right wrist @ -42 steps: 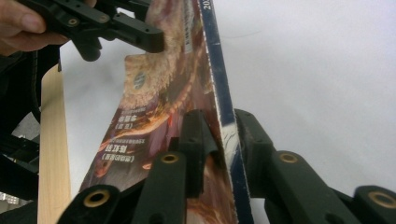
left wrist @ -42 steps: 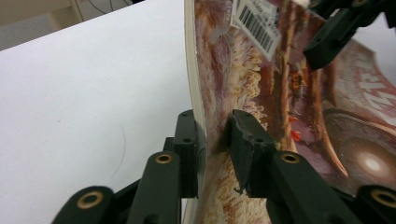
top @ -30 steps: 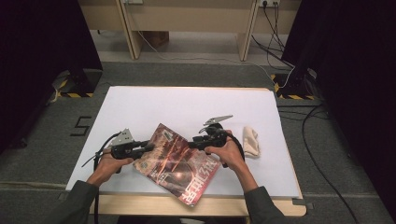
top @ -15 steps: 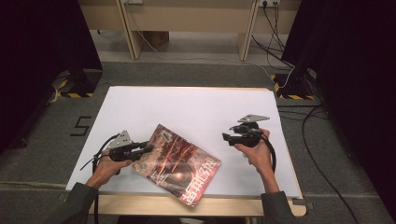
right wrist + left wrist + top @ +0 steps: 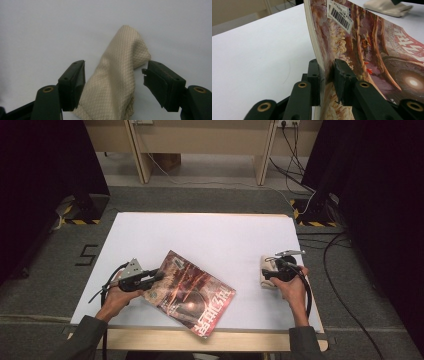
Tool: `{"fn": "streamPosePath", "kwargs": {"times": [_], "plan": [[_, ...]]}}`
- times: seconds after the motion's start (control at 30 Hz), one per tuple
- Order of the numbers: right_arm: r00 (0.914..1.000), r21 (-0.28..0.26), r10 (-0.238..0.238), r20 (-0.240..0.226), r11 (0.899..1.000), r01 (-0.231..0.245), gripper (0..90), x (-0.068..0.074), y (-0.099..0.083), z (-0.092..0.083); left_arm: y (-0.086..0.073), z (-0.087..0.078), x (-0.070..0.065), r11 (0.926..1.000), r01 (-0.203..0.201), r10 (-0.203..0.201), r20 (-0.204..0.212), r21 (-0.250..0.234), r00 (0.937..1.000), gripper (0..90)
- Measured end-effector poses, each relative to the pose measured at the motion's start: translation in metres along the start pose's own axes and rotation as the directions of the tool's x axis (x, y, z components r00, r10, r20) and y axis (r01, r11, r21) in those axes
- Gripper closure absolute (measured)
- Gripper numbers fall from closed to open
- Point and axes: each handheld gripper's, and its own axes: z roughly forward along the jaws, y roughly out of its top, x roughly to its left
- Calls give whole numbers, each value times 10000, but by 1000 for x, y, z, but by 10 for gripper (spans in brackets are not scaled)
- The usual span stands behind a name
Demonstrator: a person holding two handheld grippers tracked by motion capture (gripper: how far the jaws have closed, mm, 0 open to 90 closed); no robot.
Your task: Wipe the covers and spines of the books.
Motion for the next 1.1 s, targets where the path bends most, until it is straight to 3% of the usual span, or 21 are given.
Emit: {"fn": "streamPosePath", "kwargs": {"times": [0.13,0.27,0.33,0.57,0.63,0.77,0.97,1.1], "plan": [[10000,269,-32,94,9996,30,335,-1,-3,9,-4,0,3,9991,397,-394,-208,142,9990,753],[9999,390,-37,166,9992,30,363,-4,-4,16,-2,-2,3,9996,298,-298,-145,20,9995,752],[9998,374,-86,203,9993,78,423,-5,-4,19,-3,-2,3,9995,325,-325,-133,13,9994,751],[9964,126,-74,-844,9999,85,753,-7,-7,23,-2,-5,3,9999,107,-107,-28,-118,9999,747],[9975,48,-272,-659,9996,276,779,-8,-6,22,-3,-5,4,9997,109,-108,19,-221,9999,746],[9967,-173,-383,-717,9992,372,789,-2,-4,20,-2,-5,3,9996,-30,30,0,-271,10000,744],[9828,-1235,-809,-1660,9905,606,790,23,13,6,-1,-6,1,9994,-209,206,-108,-273,9997,743],[9551,-1848,-1428,-2595,9781,960,790,53,25,-4,0,-7,0,9991,-268,263,-139,-335,9996,743]]}}
